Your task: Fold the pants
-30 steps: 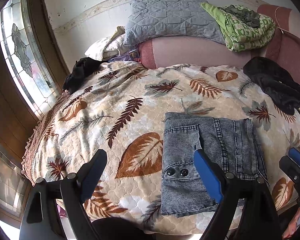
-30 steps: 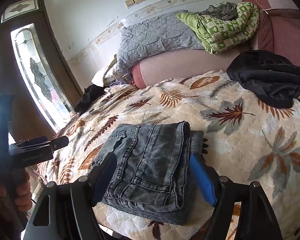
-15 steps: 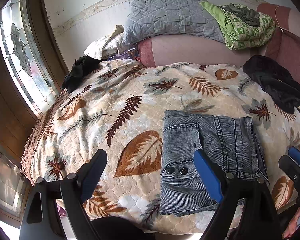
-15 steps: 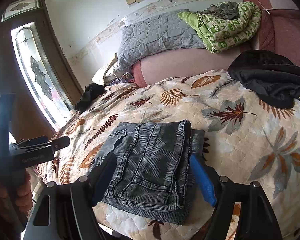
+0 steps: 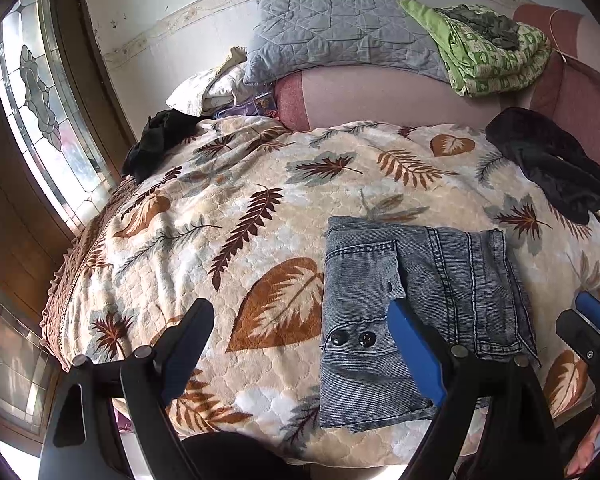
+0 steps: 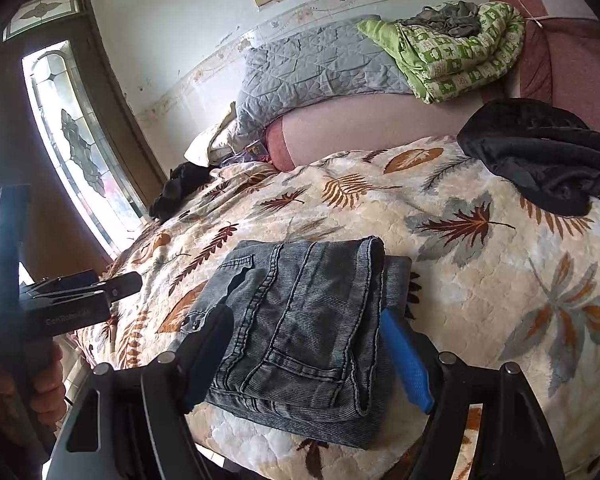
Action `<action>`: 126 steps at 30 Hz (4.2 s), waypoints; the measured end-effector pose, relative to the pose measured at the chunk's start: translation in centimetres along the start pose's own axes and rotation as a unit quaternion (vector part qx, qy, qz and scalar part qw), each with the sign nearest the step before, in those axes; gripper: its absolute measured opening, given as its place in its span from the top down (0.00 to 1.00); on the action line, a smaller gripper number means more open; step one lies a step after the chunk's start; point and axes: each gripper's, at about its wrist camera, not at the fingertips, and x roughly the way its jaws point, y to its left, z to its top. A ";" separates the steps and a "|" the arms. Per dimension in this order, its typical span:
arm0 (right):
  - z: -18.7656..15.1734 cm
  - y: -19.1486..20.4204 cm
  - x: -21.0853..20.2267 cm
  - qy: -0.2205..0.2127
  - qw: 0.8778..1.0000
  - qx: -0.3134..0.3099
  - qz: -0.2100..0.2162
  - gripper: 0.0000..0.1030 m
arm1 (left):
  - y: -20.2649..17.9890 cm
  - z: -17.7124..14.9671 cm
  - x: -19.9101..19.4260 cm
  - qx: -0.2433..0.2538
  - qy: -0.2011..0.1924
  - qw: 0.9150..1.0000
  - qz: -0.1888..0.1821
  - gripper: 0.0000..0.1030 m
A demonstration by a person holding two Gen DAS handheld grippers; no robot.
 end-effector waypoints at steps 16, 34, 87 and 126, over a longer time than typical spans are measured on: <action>-0.1 0.2 0.4 0.009 1.000 -0.004 -0.001 0.24 | 0.0 -0.2 0.4 0.000 0.004 1.000 -0.002 0.14; -0.5 0.2 1.2 0.027 1.000 -0.008 -0.008 0.24 | 0.4 -0.8 1.9 0.003 0.021 1.000 0.006 0.14; 0.1 -6.7 10.8 0.149 0.972 0.180 0.003 0.23 | 2.4 -1.4 14.0 -0.039 0.093 0.948 -0.300 0.14; -0.3 -4.9 12.0 0.153 0.980 0.124 0.003 0.40 | 0.0 -2.1 12.9 0.005 0.073 0.944 -0.321 0.31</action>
